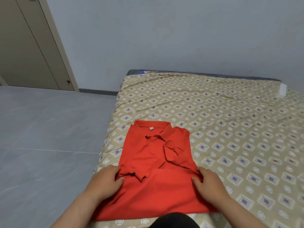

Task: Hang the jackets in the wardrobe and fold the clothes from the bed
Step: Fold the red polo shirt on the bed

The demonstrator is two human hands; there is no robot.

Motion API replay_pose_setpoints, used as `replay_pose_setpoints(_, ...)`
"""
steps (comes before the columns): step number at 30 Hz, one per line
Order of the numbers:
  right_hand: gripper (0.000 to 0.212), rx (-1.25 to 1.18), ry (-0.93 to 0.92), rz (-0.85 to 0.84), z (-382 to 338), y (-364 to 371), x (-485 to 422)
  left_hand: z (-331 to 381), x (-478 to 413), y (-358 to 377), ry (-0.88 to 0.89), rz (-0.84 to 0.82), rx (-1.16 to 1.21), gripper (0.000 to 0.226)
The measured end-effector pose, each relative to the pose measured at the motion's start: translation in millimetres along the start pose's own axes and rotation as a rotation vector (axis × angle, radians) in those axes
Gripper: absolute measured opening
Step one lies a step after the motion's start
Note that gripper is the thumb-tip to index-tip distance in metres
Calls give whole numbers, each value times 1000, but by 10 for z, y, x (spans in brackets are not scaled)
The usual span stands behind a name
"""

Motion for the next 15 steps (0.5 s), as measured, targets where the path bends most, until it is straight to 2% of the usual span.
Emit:
replay_pose_setpoints(4, 28, 19, 82, -53, -33, -67, -4, 80, -58, -122, -131, -91, -2, 39)
replay_pose_setpoints(6, 15, -1, 113, -88, 29, -118, 15, -36, -2, -168, -214, -143, 24, 47)
replay_pose_setpoints(9, 13, -25, 89, -103, 127, -252, 60, -281, 135, -141, -266, -195, 73, 65)
replay_pose_setpoints(12, 9, -97, 78, -137, 161, -378, 102, -340, 310, -75, -269, -78, 108, 54)
replay_pose_setpoints(15, 19, -81, 11, -168, 131, -463, 136, -279, 472, -76, -203, 99, 12, 43)
Point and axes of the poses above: each hand's wrist, its own x-axis away from the middle knuckle, its own y-axis out of the palm, z = x × y, the point moved 2 cm from there along -x, towards the middle knuckle, and after that the axes turned 7 degrees about -y, right-handed, at the moved point
